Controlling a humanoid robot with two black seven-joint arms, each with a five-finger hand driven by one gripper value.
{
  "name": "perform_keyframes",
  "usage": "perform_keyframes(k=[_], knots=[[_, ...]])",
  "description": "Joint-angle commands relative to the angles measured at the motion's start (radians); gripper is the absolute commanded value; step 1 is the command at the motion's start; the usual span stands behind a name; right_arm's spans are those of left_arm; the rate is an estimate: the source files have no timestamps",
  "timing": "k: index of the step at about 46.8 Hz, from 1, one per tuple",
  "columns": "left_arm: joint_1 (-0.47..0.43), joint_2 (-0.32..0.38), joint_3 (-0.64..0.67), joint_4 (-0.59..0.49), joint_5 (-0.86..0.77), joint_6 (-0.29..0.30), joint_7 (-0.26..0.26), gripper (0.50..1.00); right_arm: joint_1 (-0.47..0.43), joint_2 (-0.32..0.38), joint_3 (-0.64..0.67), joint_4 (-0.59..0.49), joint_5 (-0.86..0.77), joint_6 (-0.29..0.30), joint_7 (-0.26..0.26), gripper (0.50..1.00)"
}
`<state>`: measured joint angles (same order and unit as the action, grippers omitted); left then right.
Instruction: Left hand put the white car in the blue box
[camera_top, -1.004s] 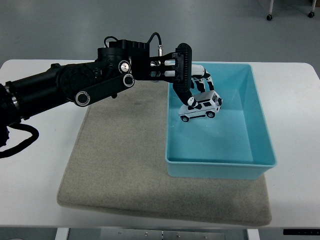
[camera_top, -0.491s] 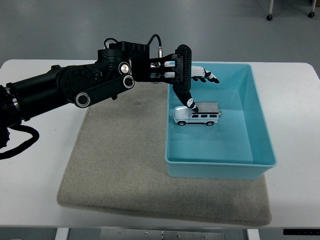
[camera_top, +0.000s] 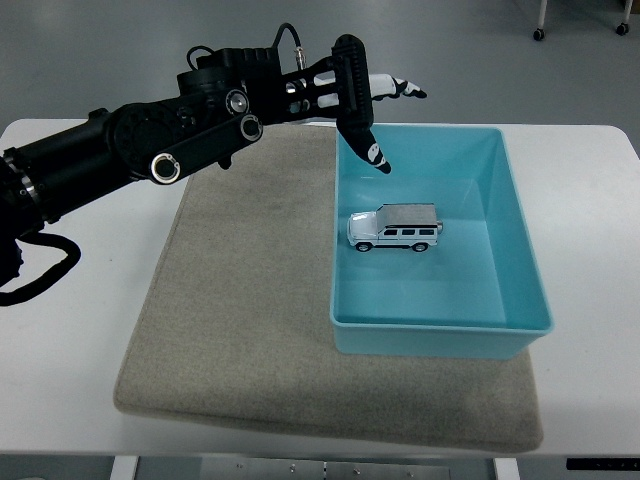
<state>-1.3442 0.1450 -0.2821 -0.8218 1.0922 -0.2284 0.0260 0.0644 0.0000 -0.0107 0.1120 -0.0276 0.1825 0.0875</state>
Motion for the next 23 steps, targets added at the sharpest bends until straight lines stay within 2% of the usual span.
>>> perform_keyframes(k=[1, 5, 9, 16, 23], knots=[[-0.003, 0.004, -0.074, 0.0, 0.0, -0.002, 0.0, 1.0, 0.0, 0.0, 0.0, 0.0, 0.0, 0.0, 0.0, 0.936], [0.006, 0.019, -0.146, 0.0, -0.002, 0.004, -0.006, 1.0, 0.0, 0.0, 0.0, 0.0, 0.0, 0.0, 0.0, 0.936], [0.022, 0.036, -0.218, 0.003, -0.005, 0.004, -0.041, 1.0, 0.0, 0.0, 0.0, 0.0, 0.0, 0.0, 0.0, 0.936], [0.062, 0.048, -0.249, 0.023, -0.025, 0.011, -0.063, 1.0, 0.0, 0.0, 0.0, 0.0, 0.0, 0.0, 0.0, 0.936], [0.068, 0.05, -0.259, 0.111, -0.162, 0.089, -0.1, 1.0, 0.0, 0.0, 0.0, 0.0, 0.0, 0.0, 0.0, 0.936]])
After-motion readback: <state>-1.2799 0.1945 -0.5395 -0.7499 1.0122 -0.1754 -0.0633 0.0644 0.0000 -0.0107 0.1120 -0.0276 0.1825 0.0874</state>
